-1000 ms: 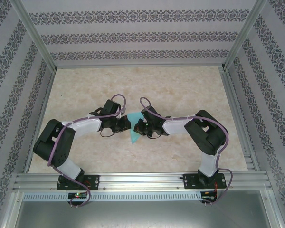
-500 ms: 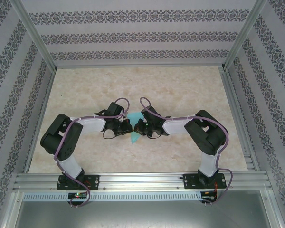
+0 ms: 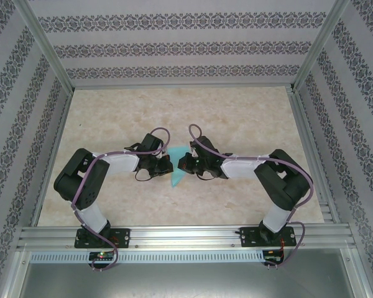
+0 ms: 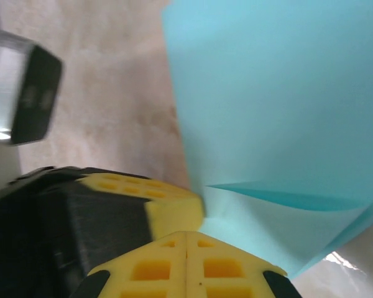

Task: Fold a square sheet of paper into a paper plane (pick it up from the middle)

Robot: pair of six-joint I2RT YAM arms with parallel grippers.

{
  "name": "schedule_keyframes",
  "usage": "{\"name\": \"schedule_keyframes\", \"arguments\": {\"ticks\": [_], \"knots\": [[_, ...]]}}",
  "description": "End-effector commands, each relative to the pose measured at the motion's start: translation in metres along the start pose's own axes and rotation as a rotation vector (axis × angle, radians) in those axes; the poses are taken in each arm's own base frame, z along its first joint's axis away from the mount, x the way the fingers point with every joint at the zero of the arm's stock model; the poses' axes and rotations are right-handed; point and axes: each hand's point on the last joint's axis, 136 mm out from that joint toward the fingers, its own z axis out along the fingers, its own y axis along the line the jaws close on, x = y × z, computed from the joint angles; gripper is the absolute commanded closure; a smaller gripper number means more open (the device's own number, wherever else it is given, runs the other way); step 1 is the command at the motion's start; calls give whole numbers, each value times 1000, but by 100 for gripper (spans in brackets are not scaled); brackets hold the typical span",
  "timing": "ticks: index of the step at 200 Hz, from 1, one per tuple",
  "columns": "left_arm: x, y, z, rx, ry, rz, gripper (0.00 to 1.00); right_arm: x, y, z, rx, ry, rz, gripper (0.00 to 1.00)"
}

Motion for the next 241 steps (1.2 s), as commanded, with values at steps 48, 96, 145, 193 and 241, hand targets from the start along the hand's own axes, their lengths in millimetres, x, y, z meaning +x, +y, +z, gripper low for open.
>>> {"name": "schedule_keyframes", "arguments": {"ticks": [48, 96, 145, 193, 241], "knots": [[7, 20, 9, -99, 13, 14, 100, 7, -21, 8, 21, 36, -33, 100], [9, 25, 9, -125, 15, 4, 100, 13, -59, 17, 143, 53, 47, 100], [8, 28, 6, -150, 14, 6, 100, -3, -32, 2, 83, 7, 24, 100], [8, 29, 7, -158, 17, 8, 100, -19, -45, 4, 129, -16, 55, 100], [8, 30, 7, -162, 16, 10, 100, -20, -86, 3, 234, -36, 144, 100]]}}
